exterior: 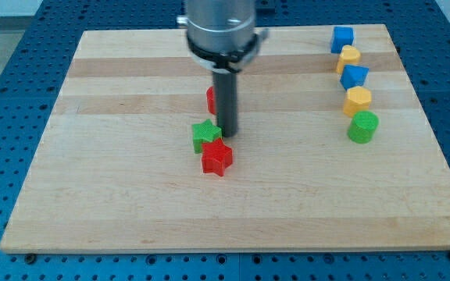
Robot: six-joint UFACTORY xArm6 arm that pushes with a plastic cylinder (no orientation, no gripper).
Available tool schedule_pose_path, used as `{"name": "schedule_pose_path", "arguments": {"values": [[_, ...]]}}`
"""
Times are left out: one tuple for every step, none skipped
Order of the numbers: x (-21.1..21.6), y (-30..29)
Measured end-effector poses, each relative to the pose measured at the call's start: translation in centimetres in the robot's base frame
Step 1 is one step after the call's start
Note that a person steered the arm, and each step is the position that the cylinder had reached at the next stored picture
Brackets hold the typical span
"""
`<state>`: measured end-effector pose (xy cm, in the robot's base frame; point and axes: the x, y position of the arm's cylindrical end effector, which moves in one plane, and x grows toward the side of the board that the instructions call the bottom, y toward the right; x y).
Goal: Move red circle towards green circle
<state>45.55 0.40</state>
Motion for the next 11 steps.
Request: {"name": "schedule_pose_path", "arguments": {"values": [[-0.2,2.9],[-3.7,4.2],[-10.3,4.4],[-11.5,0.4],[-10.8,-5.0],[-10.6,-6.2],[-9.9,-2.7],[-8.4,-1.9],[-9.4,-5.3],[-8.9,-8.6],[-6.6,-7.5]]}}
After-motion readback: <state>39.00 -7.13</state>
